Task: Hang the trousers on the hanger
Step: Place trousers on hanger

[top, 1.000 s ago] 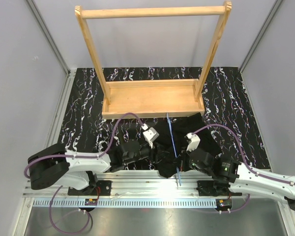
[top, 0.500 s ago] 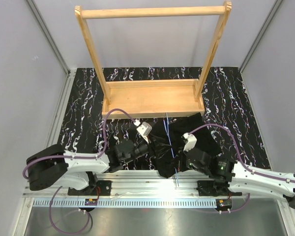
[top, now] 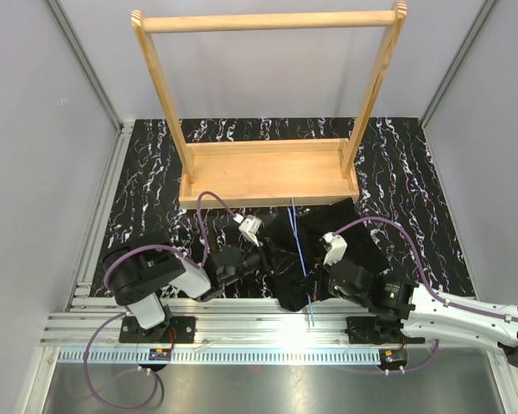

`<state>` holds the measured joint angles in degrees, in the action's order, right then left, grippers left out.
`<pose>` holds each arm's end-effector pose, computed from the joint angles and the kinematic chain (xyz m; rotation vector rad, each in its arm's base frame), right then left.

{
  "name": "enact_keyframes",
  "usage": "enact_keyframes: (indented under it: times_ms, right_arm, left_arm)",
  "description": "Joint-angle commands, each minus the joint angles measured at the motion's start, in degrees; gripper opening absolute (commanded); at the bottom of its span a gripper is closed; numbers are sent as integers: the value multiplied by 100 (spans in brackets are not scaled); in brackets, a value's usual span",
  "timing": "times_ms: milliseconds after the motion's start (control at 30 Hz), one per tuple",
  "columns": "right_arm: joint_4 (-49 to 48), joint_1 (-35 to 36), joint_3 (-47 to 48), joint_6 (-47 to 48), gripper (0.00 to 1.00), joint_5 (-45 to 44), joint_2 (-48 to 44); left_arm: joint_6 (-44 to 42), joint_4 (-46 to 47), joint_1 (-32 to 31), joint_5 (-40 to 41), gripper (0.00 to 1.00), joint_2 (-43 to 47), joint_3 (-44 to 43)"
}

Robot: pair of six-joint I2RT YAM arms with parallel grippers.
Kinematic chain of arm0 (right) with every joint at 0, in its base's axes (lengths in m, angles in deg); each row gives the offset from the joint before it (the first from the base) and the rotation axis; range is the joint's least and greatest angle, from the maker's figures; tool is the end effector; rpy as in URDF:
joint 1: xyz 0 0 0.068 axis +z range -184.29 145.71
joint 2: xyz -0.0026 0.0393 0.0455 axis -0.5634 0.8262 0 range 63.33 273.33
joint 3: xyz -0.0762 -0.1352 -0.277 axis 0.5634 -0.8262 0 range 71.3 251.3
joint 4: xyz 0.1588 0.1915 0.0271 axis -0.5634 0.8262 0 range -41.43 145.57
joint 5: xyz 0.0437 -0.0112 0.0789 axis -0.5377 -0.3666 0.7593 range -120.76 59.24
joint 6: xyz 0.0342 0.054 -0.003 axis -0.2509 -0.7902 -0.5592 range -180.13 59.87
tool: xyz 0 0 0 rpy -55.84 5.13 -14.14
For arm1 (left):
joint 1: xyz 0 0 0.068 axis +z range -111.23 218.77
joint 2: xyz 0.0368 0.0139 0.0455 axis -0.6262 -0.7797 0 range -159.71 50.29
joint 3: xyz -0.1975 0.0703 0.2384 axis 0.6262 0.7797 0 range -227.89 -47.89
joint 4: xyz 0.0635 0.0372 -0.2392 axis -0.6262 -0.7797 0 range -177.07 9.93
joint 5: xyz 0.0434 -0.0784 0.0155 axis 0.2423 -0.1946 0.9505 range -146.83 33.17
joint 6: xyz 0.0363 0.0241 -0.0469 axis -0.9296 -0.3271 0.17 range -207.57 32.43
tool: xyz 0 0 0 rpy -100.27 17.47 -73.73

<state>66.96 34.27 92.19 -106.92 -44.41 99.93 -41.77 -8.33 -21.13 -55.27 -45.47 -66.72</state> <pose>0.0521 0.1008 0.2245 -0.2892 2.2719 0.8784 0.1441 -0.2462 0.1973 0.2046 1.8435 -1.3348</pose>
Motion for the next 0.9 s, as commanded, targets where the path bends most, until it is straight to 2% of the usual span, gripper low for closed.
enact_keyframes:
  times_ms: [0, 600, 867]
  right_arm:
    - [-117, 18, 21, -50, 0, -85, -48]
    - [-29, 18, 39, -59, 0, -85, -92]
    - [-99, 18, 74, -41, 0, -50, 40]
  left_arm:
    - [333, 2370, 22, -121, 66, -223, -94]
    - [289, 2370, 48, -165, 66, 514, 318]
    - [298, 2301, 40, -165, 66, 963, 161]
